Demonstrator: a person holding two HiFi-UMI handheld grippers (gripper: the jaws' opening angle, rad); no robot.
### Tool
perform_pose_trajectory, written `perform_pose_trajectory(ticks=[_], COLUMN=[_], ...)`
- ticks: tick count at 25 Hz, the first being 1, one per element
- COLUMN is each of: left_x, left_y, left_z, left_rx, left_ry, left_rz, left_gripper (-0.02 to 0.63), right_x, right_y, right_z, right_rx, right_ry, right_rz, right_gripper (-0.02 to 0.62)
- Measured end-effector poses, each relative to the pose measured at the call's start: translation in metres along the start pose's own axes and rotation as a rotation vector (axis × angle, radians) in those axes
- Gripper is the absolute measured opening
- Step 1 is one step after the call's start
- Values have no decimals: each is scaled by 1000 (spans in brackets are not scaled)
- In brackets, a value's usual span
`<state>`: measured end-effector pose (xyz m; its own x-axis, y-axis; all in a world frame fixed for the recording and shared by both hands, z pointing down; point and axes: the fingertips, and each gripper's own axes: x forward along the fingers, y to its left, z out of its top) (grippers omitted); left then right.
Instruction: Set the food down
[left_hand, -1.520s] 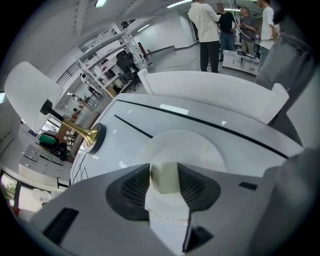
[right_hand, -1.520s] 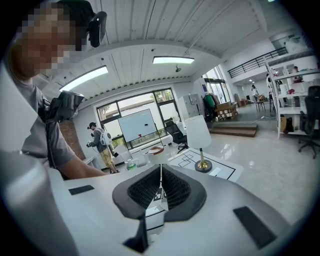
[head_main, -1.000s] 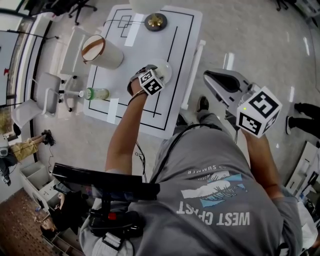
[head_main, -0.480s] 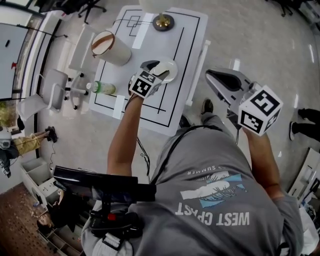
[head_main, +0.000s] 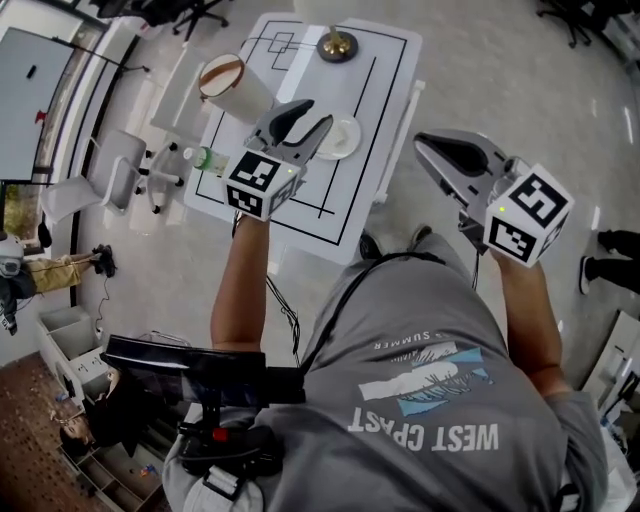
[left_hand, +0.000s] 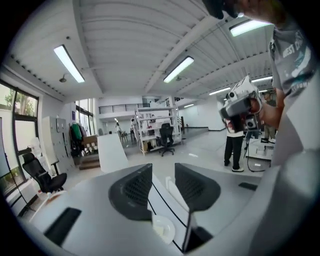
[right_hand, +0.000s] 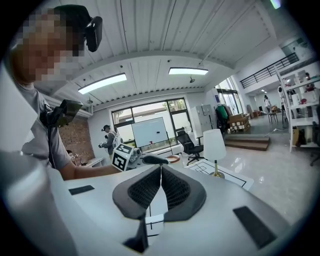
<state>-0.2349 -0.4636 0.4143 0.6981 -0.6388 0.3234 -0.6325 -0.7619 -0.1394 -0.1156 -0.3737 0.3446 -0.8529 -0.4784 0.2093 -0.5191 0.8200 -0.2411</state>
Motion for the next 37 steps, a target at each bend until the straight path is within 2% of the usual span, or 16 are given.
perform_pose_trajectory(ticks=[3,5,8,11,15,18,22,25,30,37], left_x=[-40,-70,-109,-137,-156,-152,-155,-161,-162,-159], left_y=[-10,-22,-48,-76,-118,-157,-198,-222,-250,-262], left_z=[56,94,140,165,172,169,171,172,177,179], left_rx=[23,2,-58,-79,-88,-108,-76,-83,-82,-77], left_ry=[-150,-261,-402,-464,-484,-471,-447,-442,-438,-423], left_rz=[64,105,139,199,284,298,325,340,339,335], left_gripper=[74,13,8,8,8,8,7,8,8,8], right_x=[-7,-15,-35,-59,-100,-136,-169,-189,-218,-229], right_y=[16,27,43,55,69,74,82,91,96,96], right_z=[14,22,33,37,35,25,13,6,4,-1], right_rx=[-48,-74,-82,-95,-153,-168,-179,-175,-178,-168], right_ry=[-22,-42,-80,-95,-106,-108,-111,-107,-118,-116], right_rz=[64,118,197,247,260,259,262,272,263,258], right_gripper=[8,8,8,8,6,6,6,6,6,6])
